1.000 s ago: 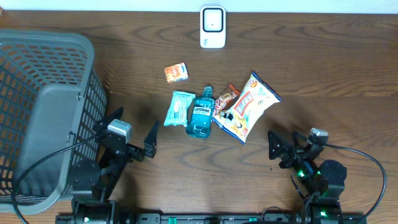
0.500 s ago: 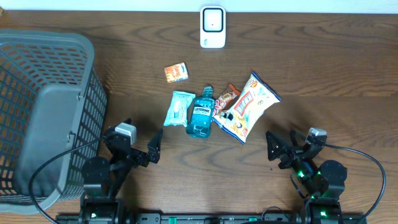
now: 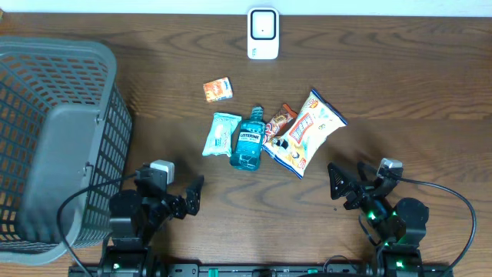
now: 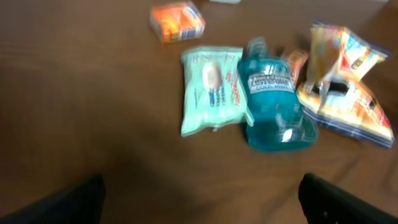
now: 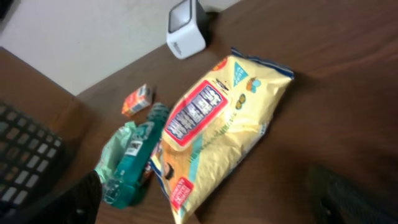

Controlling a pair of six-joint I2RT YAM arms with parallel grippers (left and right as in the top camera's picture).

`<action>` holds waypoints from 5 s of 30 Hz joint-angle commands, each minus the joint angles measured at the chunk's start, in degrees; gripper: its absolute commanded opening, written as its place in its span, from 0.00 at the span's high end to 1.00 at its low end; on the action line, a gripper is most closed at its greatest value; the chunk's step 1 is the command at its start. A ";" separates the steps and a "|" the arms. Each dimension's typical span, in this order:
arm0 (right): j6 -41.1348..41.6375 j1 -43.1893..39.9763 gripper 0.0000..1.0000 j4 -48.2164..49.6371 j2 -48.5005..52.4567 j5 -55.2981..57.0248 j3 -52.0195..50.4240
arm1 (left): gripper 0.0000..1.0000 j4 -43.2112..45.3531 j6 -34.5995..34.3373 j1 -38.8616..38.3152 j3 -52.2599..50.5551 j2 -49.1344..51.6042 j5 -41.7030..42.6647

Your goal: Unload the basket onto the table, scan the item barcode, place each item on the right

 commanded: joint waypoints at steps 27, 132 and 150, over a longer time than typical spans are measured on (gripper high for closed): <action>2.67 0.57 0.01 3.06 0.00 -26.93 3.08 | 0.01 -10.19 -0.28 0.20 -0.76 -19.91 0.76; -7.02 44.37 0.94 -66.77 103.43 19.98 92.85 | 0.01 -10.19 -0.28 0.20 -0.76 -19.91 0.76; -1.42 47.08 0.67 -77.64 103.45 39.82 102.99 | 0.01 -10.19 -0.28 0.20 -0.76 -19.91 0.76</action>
